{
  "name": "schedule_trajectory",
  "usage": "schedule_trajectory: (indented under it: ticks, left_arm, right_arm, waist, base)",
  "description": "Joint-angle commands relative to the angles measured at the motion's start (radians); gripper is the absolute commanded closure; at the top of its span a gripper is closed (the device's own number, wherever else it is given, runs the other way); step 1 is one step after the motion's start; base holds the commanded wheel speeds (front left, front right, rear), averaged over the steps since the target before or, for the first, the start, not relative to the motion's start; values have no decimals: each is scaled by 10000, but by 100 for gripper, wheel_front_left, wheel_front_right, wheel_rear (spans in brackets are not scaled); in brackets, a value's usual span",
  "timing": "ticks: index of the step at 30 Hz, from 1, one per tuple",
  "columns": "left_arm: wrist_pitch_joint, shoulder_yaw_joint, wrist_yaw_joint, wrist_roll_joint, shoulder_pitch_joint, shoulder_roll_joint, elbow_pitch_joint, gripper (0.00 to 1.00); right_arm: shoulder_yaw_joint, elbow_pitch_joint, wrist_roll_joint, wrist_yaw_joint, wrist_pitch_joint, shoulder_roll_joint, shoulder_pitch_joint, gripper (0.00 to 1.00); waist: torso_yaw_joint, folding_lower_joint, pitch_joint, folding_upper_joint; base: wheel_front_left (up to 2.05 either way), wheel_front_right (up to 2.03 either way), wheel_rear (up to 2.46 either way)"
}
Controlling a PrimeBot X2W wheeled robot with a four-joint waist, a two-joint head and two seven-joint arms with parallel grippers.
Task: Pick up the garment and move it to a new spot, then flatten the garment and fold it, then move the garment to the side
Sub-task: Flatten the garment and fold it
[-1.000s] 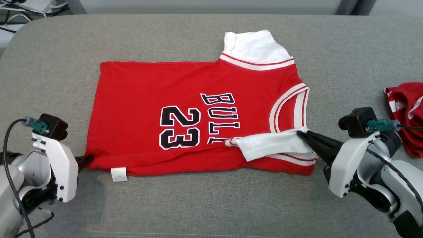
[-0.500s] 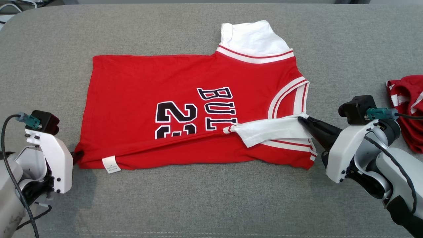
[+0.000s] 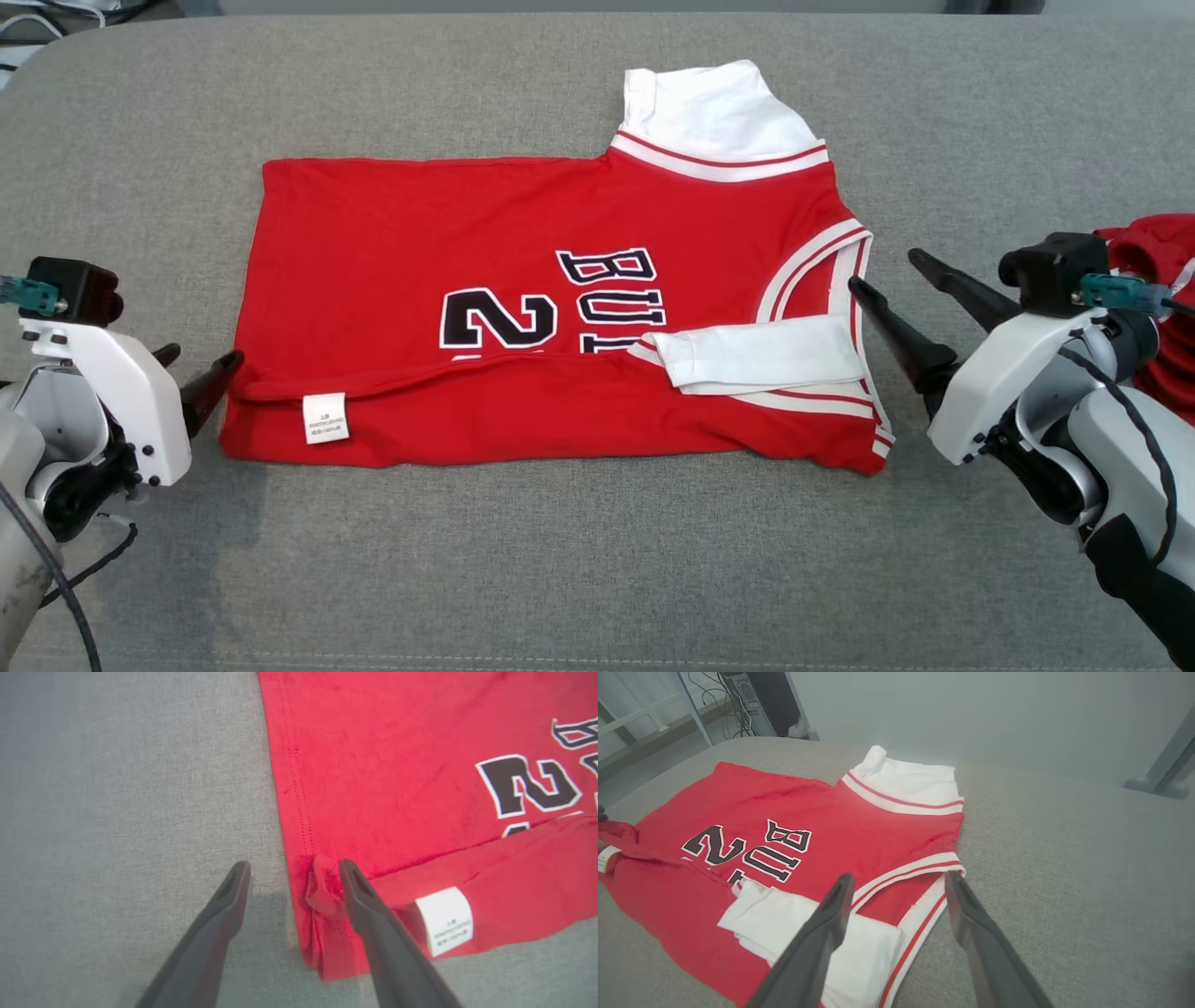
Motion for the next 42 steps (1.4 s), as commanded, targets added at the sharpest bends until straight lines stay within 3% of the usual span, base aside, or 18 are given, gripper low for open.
schedule_trajectory:
  ticks: [1, 4, 6, 16, 27, 42]
  left_arm:
    - [-284, 465, 2, -60, -382, 519, -12, 0]
    - [-921, 542, 2, -139, -132, 528, 21, 0]
    - [-2118, 737, 2, -477, 823, 254, 13, 0]
    - [-3723, 836, 67, -891, 2699, -324, -199, 0]
    - [-4300, 822, 177, -1033, 3317, -875, -319, 0]
    - [-4791, 869, 90, -862, 2889, -1165, -33, 0]
  right_arm:
    - [-82, -83, -94, -29, -255, 1, 162, 0]
    - [-160, -71, -94, -29, -504, 99, 513, 0]
    - [-176, -265, 21, -29, -738, 153, 1403, 0]
    - [-540, -798, 186, -29, -1001, 217, 3181, 0]
    - [-1152, -957, 76, -29, -977, 480, 4247, 0]
    - [-1482, -377, -551, -29, -839, 1017, 4096, 0]
  waist:
    - [7, 0, -53, -1]
    - [17, 0, -180, -1]
    - [95, 0, -414, -1]
    - [185, 0, -678, -1]
    - [239, 0, -643, -1]
    - [368, 0, -388, -1]
  base:
    - [0, 0, 0]
    - [0, 0, 0]
    - [0, 0, 0]
    - [0, 0, 0]
    - [0, 0, 0]
    - [0, 0, 0]
